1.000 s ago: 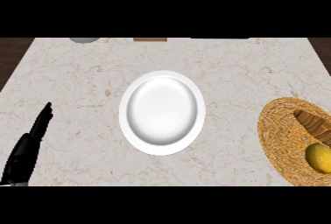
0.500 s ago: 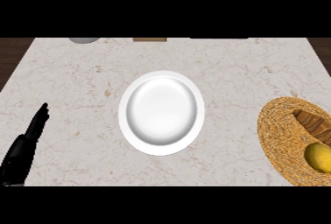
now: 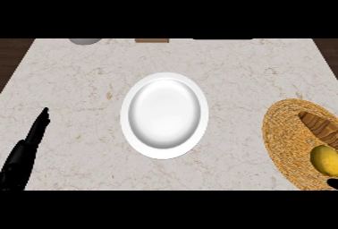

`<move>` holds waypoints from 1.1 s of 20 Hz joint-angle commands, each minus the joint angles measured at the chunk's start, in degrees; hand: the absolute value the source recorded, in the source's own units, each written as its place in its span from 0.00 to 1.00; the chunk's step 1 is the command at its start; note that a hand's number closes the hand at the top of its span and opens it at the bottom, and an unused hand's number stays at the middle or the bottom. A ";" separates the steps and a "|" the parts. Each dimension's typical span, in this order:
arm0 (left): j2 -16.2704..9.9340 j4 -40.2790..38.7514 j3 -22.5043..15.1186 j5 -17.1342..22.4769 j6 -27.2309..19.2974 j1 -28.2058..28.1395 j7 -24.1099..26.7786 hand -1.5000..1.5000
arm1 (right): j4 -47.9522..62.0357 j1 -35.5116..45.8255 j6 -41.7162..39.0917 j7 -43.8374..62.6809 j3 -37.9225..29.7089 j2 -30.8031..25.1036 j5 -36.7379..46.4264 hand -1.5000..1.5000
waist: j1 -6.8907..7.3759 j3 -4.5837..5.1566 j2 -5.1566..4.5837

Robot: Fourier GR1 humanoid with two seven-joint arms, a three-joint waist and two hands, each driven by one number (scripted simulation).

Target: Pick the lemon from the placemat and place it in the plate

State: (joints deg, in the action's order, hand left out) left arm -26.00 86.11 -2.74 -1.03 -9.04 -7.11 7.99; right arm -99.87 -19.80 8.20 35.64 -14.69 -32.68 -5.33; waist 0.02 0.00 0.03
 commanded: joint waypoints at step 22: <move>7.12 0.32 6.25 -7.42 5.82 -0.88 0.46 0.50 | 20.16 14.93 -4.89 -13.10 -2.29 12.29 11.26 1.00 | 0.19 -0.01 -0.02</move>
State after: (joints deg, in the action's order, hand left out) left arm -19.82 86.61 3.30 -7.46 -3.49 -6.67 7.38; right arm -82.65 -8.66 1.72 25.34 -17.68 -22.96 4.80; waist -0.15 0.36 0.17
